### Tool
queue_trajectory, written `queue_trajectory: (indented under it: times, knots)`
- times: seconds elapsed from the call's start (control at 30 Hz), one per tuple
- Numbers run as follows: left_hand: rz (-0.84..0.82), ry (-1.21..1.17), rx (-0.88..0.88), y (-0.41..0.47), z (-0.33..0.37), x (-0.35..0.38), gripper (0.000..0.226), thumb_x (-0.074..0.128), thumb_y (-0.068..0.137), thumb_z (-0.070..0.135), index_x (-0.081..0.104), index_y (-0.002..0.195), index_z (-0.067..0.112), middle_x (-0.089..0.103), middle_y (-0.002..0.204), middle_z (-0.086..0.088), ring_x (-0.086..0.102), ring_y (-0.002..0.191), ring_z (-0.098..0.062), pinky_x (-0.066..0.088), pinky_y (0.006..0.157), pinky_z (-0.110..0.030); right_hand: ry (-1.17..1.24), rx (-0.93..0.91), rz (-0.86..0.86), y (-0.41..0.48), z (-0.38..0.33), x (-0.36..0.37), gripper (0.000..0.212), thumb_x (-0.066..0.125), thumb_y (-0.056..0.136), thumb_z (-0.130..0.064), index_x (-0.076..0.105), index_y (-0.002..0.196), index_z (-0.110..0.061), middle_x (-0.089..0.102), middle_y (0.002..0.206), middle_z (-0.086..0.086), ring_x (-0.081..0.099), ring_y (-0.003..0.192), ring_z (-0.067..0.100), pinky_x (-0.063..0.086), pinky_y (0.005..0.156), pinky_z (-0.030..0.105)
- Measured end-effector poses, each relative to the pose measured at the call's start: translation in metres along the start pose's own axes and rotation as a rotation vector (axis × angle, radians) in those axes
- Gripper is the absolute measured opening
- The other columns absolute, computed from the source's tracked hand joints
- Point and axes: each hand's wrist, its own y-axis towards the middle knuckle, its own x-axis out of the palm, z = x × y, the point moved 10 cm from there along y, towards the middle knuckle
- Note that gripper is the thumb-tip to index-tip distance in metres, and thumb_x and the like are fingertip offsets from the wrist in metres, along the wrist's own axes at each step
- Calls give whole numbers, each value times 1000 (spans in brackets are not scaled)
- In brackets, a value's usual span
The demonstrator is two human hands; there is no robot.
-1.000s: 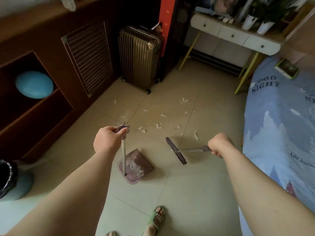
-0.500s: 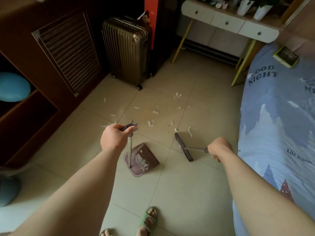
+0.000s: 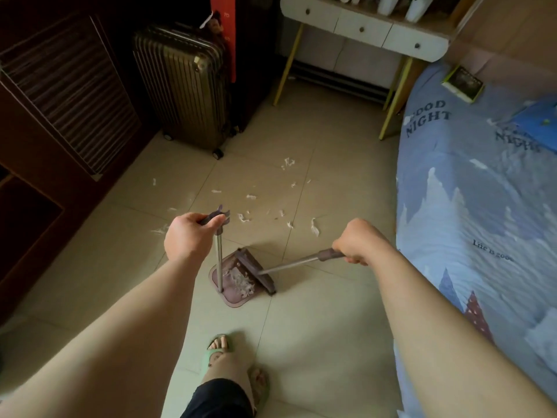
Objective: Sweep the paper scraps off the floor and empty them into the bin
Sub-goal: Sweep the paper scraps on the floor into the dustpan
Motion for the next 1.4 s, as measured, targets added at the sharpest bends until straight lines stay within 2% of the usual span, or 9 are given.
queue_trajectory:
  times: [0.17, 0.5, 0.67, 0.73, 1.07, 1.13, 1.2, 1.27, 1.4]
  knots:
    - [-12, -5, 7, 11, 14, 2, 35, 69, 81, 56, 79, 91, 23, 71, 74, 1, 65, 72, -22, 40, 56, -25, 146, 87, 54, 3, 31, -25, 7, 57, 76, -13, 56, 69, -11, 54, 37, 2, 49, 41, 21, 36, 49, 22]
    - [-80, 14, 68, 42, 75, 21, 23, 70, 81, 54, 68, 74, 33, 61, 63, 13, 59, 66, -16, 42, 58, -25, 390, 319, 236, 35, 63, -26, 8, 62, 80, -9, 55, 75, -8, 66, 78, 11, 59, 67, 29, 37, 51, 22]
    - [-93, 43, 94, 74, 91, 23, 25, 70, 80, 56, 70, 76, 32, 66, 68, 9, 63, 69, -17, 41, 57, -24, 433, 389, 266, 60, 54, -25, 22, 62, 88, -9, 63, 108, -1, 66, 111, 18, 64, 99, 36, 44, 72, 29]
    - [-101, 52, 95, 88, 96, 24, 25, 70, 81, 55, 71, 76, 31, 65, 65, 9, 60, 63, -14, 38, 53, -22, 431, 409, 251, 70, 44, -24, 22, 60, 87, -8, 64, 107, 1, 66, 115, 19, 64, 103, 37, 45, 74, 31]
    - [-151, 115, 124, 128, 103, 33, 25, 71, 81, 51, 70, 70, 29, 68, 67, 2, 60, 61, -16, 42, 57, -25, 409, 349, 129, 101, -42, 8, 11, 59, 87, -7, 63, 96, -2, 68, 113, 17, 66, 99, 33, 44, 71, 28]
    - [-158, 113, 131, 131, 105, 33, 25, 71, 81, 52, 73, 74, 28, 69, 68, 2, 63, 64, -18, 43, 57, -26, 394, 316, 101, 103, -53, 9, 7, 58, 84, -6, 54, 78, -5, 69, 103, 15, 64, 82, 31, 44, 66, 26]
    - [-161, 111, 132, 134, 108, 32, 24, 70, 82, 52, 76, 79, 28, 68, 66, 4, 63, 64, -18, 41, 55, -25, 382, 300, 96, 106, -53, 3, 6, 59, 82, -6, 54, 79, -7, 67, 85, 11, 61, 71, 29, 43, 59, 23]
    - [-160, 102, 134, 136, 113, 31, 25, 70, 82, 52, 77, 82, 28, 66, 65, 7, 62, 65, -18, 40, 54, -24, 369, 294, 126, 105, -47, -13, 7, 60, 81, -7, 54, 78, -7, 57, 68, 8, 59, 67, 29, 40, 55, 23]
    - [-163, 82, 144, 135, 130, 34, 26, 70, 82, 53, 76, 84, 28, 68, 68, 4, 65, 68, -20, 44, 57, -26, 371, 293, 157, 97, -27, -34, 20, 65, 83, -12, 49, 71, -9, 53, 65, 6, 56, 67, 28, 42, 58, 26]
